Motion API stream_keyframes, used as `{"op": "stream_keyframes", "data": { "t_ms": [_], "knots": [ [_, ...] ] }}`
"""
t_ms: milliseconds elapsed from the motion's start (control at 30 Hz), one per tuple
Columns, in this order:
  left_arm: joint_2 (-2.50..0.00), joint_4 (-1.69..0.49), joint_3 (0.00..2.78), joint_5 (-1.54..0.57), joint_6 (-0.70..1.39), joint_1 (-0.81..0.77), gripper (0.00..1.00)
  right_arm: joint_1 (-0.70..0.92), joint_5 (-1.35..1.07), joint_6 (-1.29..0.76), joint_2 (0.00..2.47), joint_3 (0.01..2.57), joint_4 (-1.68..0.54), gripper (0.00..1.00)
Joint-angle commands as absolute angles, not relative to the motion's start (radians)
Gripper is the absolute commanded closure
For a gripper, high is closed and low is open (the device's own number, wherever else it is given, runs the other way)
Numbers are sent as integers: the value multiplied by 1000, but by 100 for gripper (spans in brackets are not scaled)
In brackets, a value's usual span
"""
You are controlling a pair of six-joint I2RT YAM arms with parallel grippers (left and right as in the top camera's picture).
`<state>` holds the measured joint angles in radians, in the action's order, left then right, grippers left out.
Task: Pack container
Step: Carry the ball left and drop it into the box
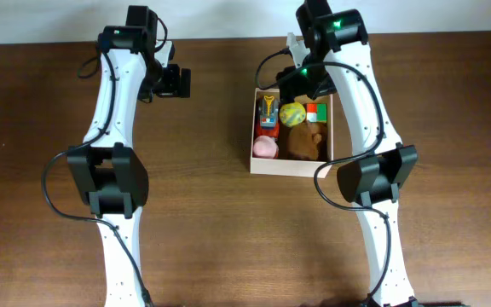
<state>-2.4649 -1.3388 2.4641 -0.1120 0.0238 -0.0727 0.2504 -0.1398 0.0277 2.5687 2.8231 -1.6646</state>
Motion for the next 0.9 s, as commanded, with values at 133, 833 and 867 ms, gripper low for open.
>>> {"op": "stream_keyframes", "data": {
  "t_ms": [133,833,867],
  "knots": [
    [-2450,-1339,2485,-111,34,-72,1,254,-118,46,2526,2820,-1662,21],
    [-2450,-1339,2485,-111,34,-72,1,-57,-51,17,2340,2936,-1697,1],
    [-2450,-1339,2485,-111,34,-72,1,-69,-67,17,2340,2935,-1697,1]
  ]
}}
